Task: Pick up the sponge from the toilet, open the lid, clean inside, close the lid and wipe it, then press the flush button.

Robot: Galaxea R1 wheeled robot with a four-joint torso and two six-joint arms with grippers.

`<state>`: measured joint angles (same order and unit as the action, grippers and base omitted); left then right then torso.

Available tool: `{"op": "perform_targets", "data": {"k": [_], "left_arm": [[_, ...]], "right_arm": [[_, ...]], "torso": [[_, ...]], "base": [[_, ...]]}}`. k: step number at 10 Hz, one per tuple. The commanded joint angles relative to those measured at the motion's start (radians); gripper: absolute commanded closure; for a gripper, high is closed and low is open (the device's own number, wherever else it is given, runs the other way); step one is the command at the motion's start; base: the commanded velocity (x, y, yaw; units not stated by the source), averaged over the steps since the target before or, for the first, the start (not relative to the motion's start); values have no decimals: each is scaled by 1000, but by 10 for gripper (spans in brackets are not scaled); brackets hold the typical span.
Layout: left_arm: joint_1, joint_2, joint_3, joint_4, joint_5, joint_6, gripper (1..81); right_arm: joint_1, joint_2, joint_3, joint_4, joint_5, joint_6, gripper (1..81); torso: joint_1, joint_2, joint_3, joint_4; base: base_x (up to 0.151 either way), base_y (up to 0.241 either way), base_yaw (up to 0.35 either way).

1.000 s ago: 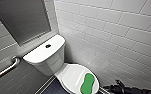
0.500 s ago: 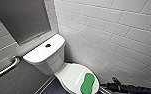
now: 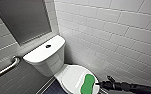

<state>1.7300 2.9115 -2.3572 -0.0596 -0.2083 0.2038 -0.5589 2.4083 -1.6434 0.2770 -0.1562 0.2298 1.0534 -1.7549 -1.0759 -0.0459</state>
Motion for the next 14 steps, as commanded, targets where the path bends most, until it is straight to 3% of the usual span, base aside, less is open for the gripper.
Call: {"op": "perform_targets", "data": {"k": [1, 4, 8, 14], "left_arm": [[44, 0, 12, 4, 89, -3, 10], [44, 0, 10, 1, 89, -3, 10], [44, 0, 10, 1, 89, -4, 10], [44, -1, 10, 1, 92, -4, 10]], "right_arm": [[136, -19, 18, 24, -40, 2, 10], [125, 56, -67, 48, -40, 52, 10], [118, 180, -194, 47, -48, 57, 10], [96, 264, -280, 48, -46, 65, 10]], "torso": [[0, 0, 0, 0], [7, -10, 0, 0], [8, -10, 0, 0], [8, -10, 0, 0]], "base": [[0, 0, 0], [0, 0, 0], [0, 0, 0], [0, 0, 0]]}}
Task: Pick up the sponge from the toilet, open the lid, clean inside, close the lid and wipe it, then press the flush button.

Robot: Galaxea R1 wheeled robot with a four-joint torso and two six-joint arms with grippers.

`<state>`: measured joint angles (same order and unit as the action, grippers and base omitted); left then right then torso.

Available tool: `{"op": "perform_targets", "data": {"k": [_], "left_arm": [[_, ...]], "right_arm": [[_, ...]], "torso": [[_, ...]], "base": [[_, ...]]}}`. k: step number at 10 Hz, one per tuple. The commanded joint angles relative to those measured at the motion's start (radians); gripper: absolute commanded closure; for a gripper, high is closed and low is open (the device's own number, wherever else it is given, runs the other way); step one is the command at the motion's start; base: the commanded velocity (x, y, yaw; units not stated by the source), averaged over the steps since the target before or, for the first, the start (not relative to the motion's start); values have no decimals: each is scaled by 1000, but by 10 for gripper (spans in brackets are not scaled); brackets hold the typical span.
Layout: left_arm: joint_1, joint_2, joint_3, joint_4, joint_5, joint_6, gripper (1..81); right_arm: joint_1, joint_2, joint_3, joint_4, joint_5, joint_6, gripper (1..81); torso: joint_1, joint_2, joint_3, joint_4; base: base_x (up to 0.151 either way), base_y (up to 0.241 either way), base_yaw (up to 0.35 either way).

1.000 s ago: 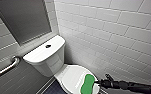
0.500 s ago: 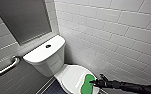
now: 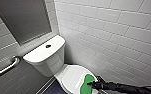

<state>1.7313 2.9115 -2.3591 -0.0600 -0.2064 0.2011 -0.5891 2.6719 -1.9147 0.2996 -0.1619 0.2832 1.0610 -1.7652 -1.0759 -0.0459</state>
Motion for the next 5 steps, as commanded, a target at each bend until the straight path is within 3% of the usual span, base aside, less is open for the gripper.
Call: {"op": "perform_targets", "data": {"k": [1, 5], "left_arm": [[43, -3, 11, 2, 88, -3, 10], [43, 2, -2, 0, 90, -5, 10]], "right_arm": [[123, 13, -19, 24, -41, 34, 10], [120, 47, -76, 26, -27, 54, 10]], "torso": [[0, 0, 0, 0], [0, 0, 0, 0]], "base": [[0, 0, 0], [0, 0, 0]]}}
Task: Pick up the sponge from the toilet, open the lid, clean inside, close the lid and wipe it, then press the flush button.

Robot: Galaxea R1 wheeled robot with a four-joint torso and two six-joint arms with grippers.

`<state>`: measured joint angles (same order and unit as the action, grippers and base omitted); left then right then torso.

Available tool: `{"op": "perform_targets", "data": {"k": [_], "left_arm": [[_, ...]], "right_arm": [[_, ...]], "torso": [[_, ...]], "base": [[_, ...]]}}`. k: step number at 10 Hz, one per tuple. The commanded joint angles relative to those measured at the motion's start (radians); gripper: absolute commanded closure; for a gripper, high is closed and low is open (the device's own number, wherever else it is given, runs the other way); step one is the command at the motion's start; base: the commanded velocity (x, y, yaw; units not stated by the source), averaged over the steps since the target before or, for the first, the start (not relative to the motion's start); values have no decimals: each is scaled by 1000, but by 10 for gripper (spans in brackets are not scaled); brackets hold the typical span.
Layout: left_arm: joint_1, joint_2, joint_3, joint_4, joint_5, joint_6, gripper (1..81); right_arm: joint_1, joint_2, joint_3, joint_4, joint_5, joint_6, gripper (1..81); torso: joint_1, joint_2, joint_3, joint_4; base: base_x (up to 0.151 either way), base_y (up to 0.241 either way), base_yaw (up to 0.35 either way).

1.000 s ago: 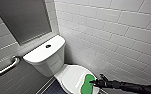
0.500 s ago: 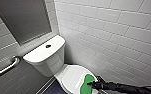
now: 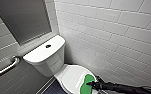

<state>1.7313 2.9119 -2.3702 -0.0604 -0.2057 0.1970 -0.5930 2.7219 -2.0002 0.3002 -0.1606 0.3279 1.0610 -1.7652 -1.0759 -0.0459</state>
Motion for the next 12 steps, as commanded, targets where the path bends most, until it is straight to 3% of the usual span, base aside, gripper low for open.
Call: {"op": "perform_targets", "data": {"k": [1, 6, 9, 12], "left_arm": [[43, 0, 9, 1, 89, -2, 10], [47, -8, 9, 1, 91, -4, 10], [47, -14, 9, -2, 95, -5, 10], [47, -25, 11, -12, 98, -7, 10]], "right_arm": [[123, 11, -1, 23, -30, 26, 10], [88, 52, -80, 16, -7, 34, 10], [14, 55, -77, 4, 85, 22, 10], [-64, 58, -63, -95, 185, 23, 10]], "torso": [[0, 0, 0, 0], [0, 0, 0, 0], [0, 0, 0, 0], [0, 0, 0, 0]], "base": [[0, 0, 0], [0, 0, 0], [0, 0, 0], [0, 0, 0]]}}
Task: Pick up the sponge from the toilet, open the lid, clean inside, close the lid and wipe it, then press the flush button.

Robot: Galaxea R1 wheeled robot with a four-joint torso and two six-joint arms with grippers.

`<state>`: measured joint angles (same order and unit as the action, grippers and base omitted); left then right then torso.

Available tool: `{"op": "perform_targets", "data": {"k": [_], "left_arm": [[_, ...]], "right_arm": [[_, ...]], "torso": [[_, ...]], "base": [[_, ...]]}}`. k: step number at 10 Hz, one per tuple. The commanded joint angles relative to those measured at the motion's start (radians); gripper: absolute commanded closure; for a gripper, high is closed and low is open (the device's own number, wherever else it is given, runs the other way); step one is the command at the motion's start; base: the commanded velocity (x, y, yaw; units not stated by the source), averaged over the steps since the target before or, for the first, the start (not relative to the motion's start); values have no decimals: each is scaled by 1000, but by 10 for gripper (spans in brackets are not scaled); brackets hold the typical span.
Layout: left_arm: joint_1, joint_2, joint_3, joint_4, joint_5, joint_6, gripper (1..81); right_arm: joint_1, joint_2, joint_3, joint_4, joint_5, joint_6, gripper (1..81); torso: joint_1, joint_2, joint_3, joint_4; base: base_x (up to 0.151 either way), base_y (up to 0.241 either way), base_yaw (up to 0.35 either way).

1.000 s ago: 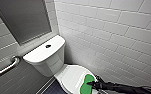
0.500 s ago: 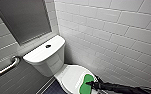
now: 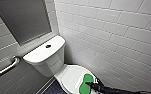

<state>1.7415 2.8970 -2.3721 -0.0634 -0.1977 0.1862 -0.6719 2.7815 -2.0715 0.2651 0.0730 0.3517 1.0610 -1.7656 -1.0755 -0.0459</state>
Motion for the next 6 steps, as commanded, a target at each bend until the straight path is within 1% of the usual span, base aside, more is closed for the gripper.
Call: {"op": "perform_targets", "data": {"k": [1, 4, 6], "left_arm": [[37, -11, 13, -10, 90, 4, 10], [40, -10, 13, -16, 93, 4, 10], [42, -5, 13, -16, 93, 4, 10]], "right_arm": [[-7, -1, 10, -79, -28, 0, 10], [-73, 2, -1, -161, 37, 0, 10], [-75, -4, -1, -175, 42, 1, 10]], "torso": [[0, 0, 0, 0], [0, 0, 0, 0], [0, 0, 0, 0]], "base": [[0, 0, 0], [0, 0, 0], [0, 0, 0]]}}
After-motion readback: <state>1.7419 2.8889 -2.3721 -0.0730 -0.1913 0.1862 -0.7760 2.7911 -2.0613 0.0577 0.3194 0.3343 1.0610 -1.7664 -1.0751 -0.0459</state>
